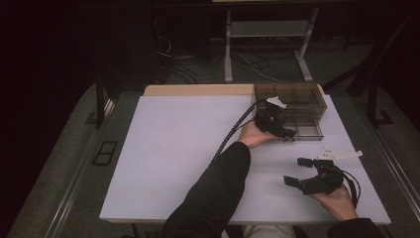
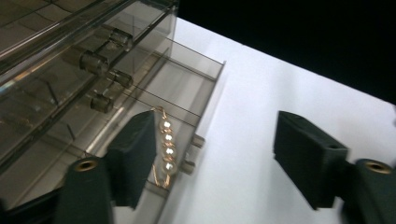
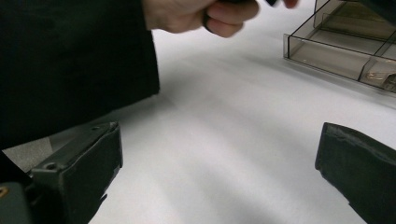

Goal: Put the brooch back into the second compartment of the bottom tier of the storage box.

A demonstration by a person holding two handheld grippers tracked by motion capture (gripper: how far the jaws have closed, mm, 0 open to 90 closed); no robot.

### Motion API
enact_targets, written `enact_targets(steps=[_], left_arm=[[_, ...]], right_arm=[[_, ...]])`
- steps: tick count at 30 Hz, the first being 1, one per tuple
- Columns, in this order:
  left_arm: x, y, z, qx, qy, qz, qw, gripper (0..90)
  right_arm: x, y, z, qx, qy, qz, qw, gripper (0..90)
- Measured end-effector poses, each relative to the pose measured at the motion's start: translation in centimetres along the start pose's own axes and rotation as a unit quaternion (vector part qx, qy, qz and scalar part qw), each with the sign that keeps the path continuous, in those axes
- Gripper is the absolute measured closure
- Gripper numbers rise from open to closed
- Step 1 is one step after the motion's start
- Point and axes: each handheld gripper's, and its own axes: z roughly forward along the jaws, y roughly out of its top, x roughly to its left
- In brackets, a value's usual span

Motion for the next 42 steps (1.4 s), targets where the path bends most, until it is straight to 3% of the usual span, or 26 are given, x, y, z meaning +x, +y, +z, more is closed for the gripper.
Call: enact_targets(steps=[6,15,17,18,19,20,23,26,42], left_arm=[[-0.5,-0.6,-2.2,-0.005,0.004,-0.009,0.9999,13.6],[-1.0,-1.7,-5.1,0.016,0.016,0.002,0.9997,0.3],[-1.2,-2.1,-5.7,0.017,0.02,-0.002,0.9997,0.0],[-1.1,-2.3,-6.0,0.017,0.021,0.006,0.9996,0.0],[-1.4,-2.5,-6.3,0.014,0.023,-0.004,0.9996,0.0],[-1.4,-2.7,-6.6,0.016,0.024,0.001,0.9996,0.0],[-1.8,-3.4,-7.5,0.005,0.029,-0.01,0.9995,0.0],[-2.2,-4.1,-8.5,0.005,0.033,0.001,0.9994,0.0],[-4.4,-7.7,-13.9,-0.017,0.06,-0.003,0.998,0.0]], right_arm=[[0.0,0.0,0.0,0.001,-0.001,-0.001,1.0,0.5],[0.0,0.0,0.1,0.0,-0.002,-0.002,1.0,0.5],[0.0,0.0,0.1,0.001,-0.002,-0.001,1.0,0.5],[0.1,0.0,0.0,0.002,-0.002,0.001,1.0,0.5],[0.1,0.0,0.0,0.002,-0.001,0.001,1.0,0.5],[0.1,0.0,0.0,0.001,-0.002,-0.002,1.0,0.5],[0.1,0.0,0.0,0.002,-0.002,0.002,1.0,0.5],[0.1,0.0,0.0,0.003,-0.003,0.001,1.0,0.5],[0.1,-0.1,0.0,0.004,-0.006,0.0,1.0,0.5]])
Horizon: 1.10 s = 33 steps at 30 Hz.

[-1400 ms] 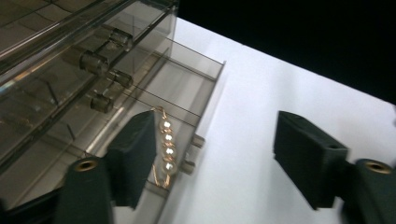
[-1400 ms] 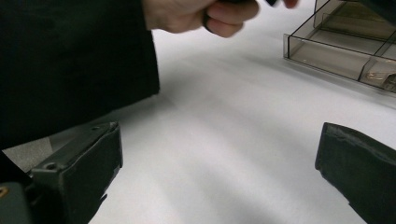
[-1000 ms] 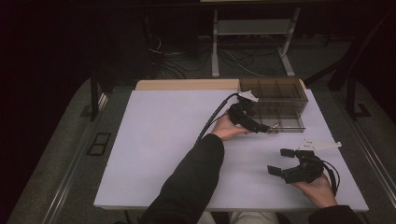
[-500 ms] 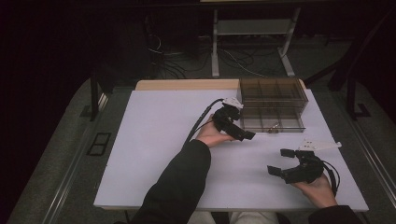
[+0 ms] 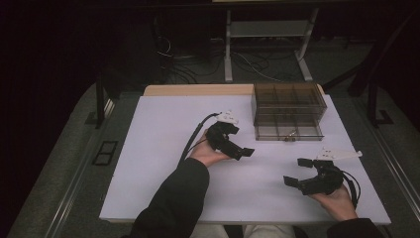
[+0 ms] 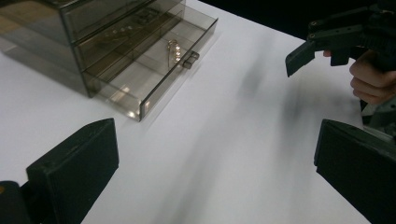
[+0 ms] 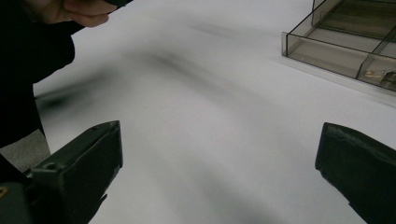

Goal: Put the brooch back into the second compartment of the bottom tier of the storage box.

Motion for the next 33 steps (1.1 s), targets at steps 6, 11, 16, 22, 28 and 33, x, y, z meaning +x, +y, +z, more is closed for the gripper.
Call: enact_targets(steps=[6,11,16,22,28,33], left_arm=[[-0.5,-1.2,-1.8,-0.006,0.009,-0.002,0.9999,0.0],[-0.8,-2.4,-3.0,-0.012,0.018,-0.007,0.9997,0.0],[-1.2,-3.3,-4.1,-0.019,0.027,-0.008,0.9994,0.0],[-1.7,-4.3,-5.2,-0.028,0.033,-0.011,0.999,0.0],[-2.1,-6.1,-6.1,-0.034,0.041,-0.024,0.9983,0.0],[-2.3,-7.7,-7.1,-0.044,0.054,-0.034,0.997,0.0]], right_arm=[[0.1,0.0,0.0,0.002,-0.001,0.003,1.0,0.5],[0.0,0.0,0.0,0.001,-0.002,0.001,1.0,0.5],[0.0,0.0,0.1,0.0,-0.003,-0.001,1.0,0.5],[0.1,-0.1,0.1,0.001,-0.004,-0.001,1.0,0.5],[0.0,-0.1,0.1,0.0,-0.005,-0.002,1.0,0.5],[0.1,-0.1,0.1,0.0,-0.005,-0.001,1.0,0.5]])
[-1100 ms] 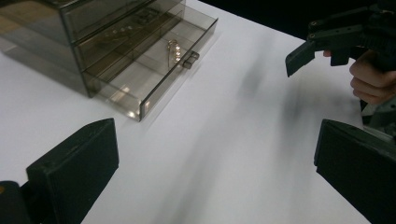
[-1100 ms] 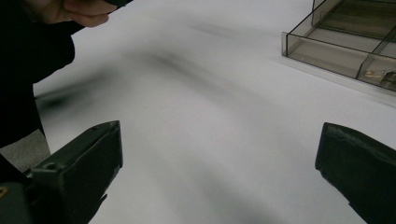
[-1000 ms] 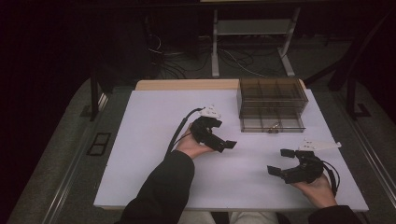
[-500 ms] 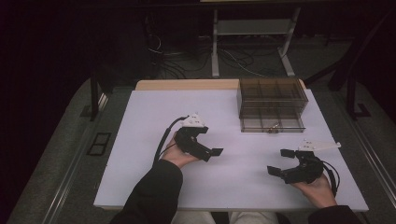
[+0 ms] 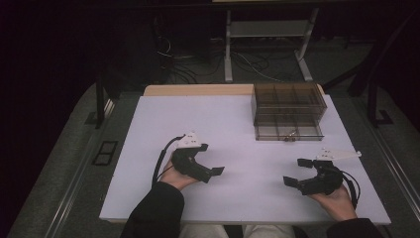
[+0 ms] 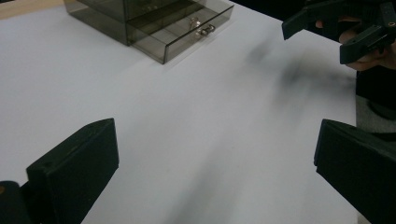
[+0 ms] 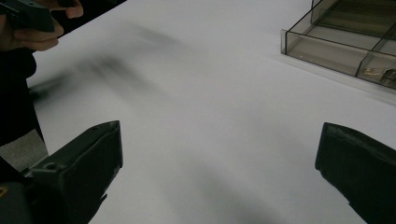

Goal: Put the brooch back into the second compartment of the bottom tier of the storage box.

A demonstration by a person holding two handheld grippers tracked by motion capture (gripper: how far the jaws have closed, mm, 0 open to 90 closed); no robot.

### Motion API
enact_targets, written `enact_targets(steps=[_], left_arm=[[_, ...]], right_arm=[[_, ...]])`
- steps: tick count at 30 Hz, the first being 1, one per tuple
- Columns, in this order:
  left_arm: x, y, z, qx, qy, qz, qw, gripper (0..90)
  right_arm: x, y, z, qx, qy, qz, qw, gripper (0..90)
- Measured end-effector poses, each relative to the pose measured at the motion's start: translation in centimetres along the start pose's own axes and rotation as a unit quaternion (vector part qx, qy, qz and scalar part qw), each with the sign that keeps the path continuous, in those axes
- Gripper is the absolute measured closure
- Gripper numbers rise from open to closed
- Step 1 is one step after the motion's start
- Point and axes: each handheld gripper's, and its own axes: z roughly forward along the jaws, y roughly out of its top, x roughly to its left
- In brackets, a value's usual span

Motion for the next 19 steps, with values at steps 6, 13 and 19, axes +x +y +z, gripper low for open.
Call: enact_targets(steps=[6,13,19], left_arm=[[-0.3,-1.9,-1.8,-0.01,0.016,-0.009,0.9998,0.0],[-0.3,-3.9,-3.4,-0.032,0.027,-0.023,0.9988,0.0],[-0.3,-4.8,-3.8,-0.031,0.033,-0.03,0.9985,0.0]], right_arm=[[0.0,0.0,0.0,0.0,-0.001,0.001,1.0,0.5],[0.1,0.0,0.0,0.005,0.001,0.003,1.0,0.4],[0.1,0.0,0.0,0.003,0.001,0.004,1.0,0.5]])
